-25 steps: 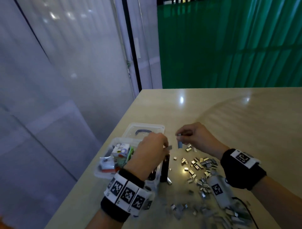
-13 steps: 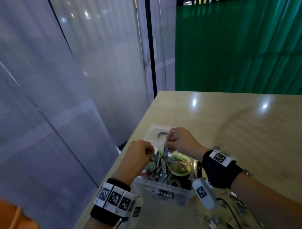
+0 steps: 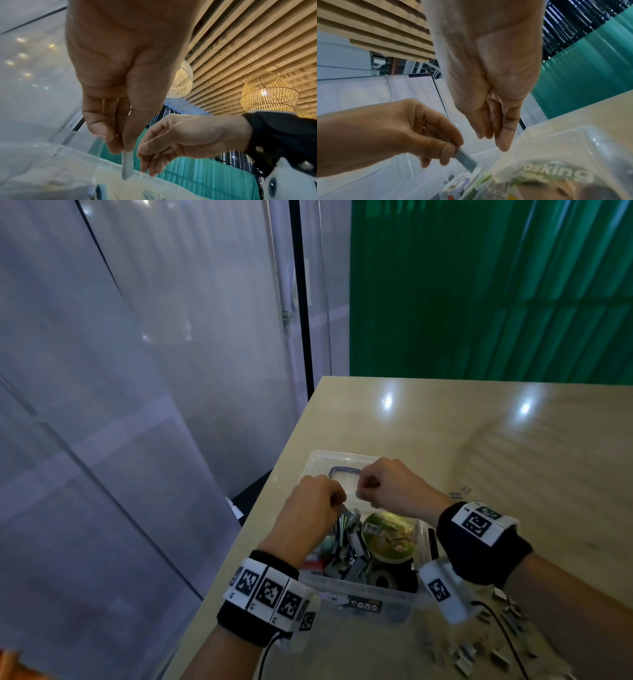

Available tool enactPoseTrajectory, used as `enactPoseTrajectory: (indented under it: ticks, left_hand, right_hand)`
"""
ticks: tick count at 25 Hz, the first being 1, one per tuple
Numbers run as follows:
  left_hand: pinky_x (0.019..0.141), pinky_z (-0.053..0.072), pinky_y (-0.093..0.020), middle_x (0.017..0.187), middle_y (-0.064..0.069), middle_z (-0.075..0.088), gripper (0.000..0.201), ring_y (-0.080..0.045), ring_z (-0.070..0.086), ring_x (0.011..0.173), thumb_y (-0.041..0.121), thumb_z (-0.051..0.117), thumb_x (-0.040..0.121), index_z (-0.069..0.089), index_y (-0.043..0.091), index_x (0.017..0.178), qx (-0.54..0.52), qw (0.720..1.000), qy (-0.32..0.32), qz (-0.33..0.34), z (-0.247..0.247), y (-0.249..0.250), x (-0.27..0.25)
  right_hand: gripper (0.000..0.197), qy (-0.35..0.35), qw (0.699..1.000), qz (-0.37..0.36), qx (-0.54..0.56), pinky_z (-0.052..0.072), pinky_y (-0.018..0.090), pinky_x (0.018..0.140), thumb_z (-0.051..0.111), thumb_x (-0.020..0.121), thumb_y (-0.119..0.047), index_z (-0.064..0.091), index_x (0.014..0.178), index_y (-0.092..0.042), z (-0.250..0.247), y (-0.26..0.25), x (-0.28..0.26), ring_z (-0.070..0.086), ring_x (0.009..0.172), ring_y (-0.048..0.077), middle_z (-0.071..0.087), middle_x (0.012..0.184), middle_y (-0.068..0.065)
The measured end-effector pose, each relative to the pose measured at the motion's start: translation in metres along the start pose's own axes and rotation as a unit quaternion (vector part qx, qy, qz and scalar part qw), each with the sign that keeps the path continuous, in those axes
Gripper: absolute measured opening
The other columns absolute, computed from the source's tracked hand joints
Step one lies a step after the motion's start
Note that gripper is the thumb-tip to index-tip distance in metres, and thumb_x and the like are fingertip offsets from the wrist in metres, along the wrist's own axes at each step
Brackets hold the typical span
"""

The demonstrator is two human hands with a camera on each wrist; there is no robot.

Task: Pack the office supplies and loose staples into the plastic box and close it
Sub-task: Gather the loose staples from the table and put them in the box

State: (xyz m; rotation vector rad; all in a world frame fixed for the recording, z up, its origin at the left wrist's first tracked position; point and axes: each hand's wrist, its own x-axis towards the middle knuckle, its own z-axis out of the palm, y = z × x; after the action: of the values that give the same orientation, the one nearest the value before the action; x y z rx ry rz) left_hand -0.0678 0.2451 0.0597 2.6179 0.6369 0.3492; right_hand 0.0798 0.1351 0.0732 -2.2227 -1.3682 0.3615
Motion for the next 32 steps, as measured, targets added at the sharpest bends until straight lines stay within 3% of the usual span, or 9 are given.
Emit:
enactPoseTrajectory:
  ticks: [4,7,10,13,15,19,22,26,32]
  left_hand:
    - [0.076,0.056,-0.038,0.093,-0.005,0.068,0.007,-0.023,0.065,0.083,0.021,0.069,0.087,0.070,0.019,0.093,0.031,0.999,0.014,-0.004,0.009,0.003,0.004]
    - [0.069,0.051,-0.035,0.089,-0.006,0.062,0.014,-0.026,0.061,0.080,0.026,0.070,0.087,0.064,0.014,0.086,0.039,0.999,-0.034,-0.008,0.018,0.007,-0.002]
    - [0.072,0.048,-0.031,0.082,-0.007,0.057,0.021,-0.031,0.062,0.082,0.027,0.064,0.092,0.067,0.009,0.084,0.063,0.993,-0.097,0.001,0.022,0.007,-0.010]
    - [0.077,0.043,-0.035,0.079,-0.009,0.055,0.021,-0.035,0.061,0.085,0.013,0.054,0.095,0.073,0.009,0.087,0.083,0.989,-0.118,0.009,0.018,0.004,-0.008]
    - [0.080,0.044,-0.036,0.085,-0.009,0.059,0.022,-0.034,0.061,0.090,0.004,0.055,0.090,0.076,0.010,0.091,0.093,0.987,-0.129,0.024,0.019,0.000,-0.007]
    - [0.082,0.048,-0.035,0.111,-0.010,0.061,0.023,-0.031,0.058,0.102,0.012,0.060,0.093,0.078,0.018,0.106,0.091,0.985,-0.143,0.042,0.021,-0.005,-0.009]
    - [0.079,0.049,-0.033,0.106,-0.010,0.064,0.020,-0.028,0.062,0.095,0.016,0.061,0.094,0.077,0.018,0.105,0.069,0.990,-0.115,0.044,0.018,-0.004,-0.006]
    - [0.089,0.054,-0.040,0.113,-0.007,0.066,0.024,-0.024,0.065,0.101,0.026,0.061,0.095,0.074,0.017,0.113,0.043,0.998,-0.046,0.027,0.014,-0.002,-0.002]
    - [0.083,0.055,-0.038,0.107,-0.006,0.069,0.025,-0.022,0.066,0.094,0.031,0.061,0.095,0.074,0.019,0.112,0.049,0.998,-0.006,0.044,0.015,0.018,0.006]
  right_hand:
    - [0.013,-0.017,1.000,0.008,0.015,0.058,0.025,0.058,0.070,0.091,-0.016,0.074,0.078,-0.013,-0.007,0.002,-0.003,0.069,0.057,0.009,0.072,0.069,0.001]
    - [0.015,-0.020,0.999,0.019,0.019,0.054,0.021,0.055,0.071,0.091,-0.017,0.074,0.078,-0.013,-0.010,0.004,-0.004,0.069,0.055,0.009,0.072,0.068,0.002]
    - [0.013,-0.028,0.999,0.024,0.027,0.060,0.028,0.060,0.072,0.092,-0.018,0.074,0.081,-0.011,-0.011,0.004,-0.006,0.071,0.057,0.014,0.073,0.068,0.002]
    - [0.013,-0.030,0.999,0.032,0.031,0.062,0.031,0.063,0.072,0.092,-0.020,0.074,0.082,-0.012,-0.010,0.006,-0.007,0.072,0.058,0.016,0.073,0.069,0.003]
    - [0.014,-0.033,0.998,0.031,0.033,0.061,0.029,0.062,0.071,0.092,-0.020,0.074,0.082,-0.011,-0.010,0.005,-0.007,0.072,0.058,0.017,0.073,0.069,0.003]
    - [0.014,-0.046,0.998,0.026,0.035,0.060,0.026,0.061,0.070,0.093,-0.022,0.075,0.083,-0.012,-0.008,0.003,-0.011,0.072,0.058,0.016,0.074,0.069,0.002]
    - [0.013,-0.054,0.998,0.020,0.038,0.061,0.028,0.063,0.071,0.092,-0.021,0.076,0.084,-0.013,-0.007,0.003,-0.013,0.072,0.059,0.016,0.073,0.069,0.000]
    - [0.008,-0.073,0.996,0.021,0.040,0.057,0.021,0.059,0.071,0.092,-0.020,0.075,0.090,-0.013,-0.007,0.002,-0.016,0.071,0.061,0.013,0.073,0.071,-0.001]
    - [0.009,-0.093,0.994,0.016,0.051,0.057,0.021,0.060,0.075,0.089,-0.016,0.073,0.098,-0.014,-0.020,0.010,-0.033,0.072,0.064,0.012,0.075,0.076,0.000]
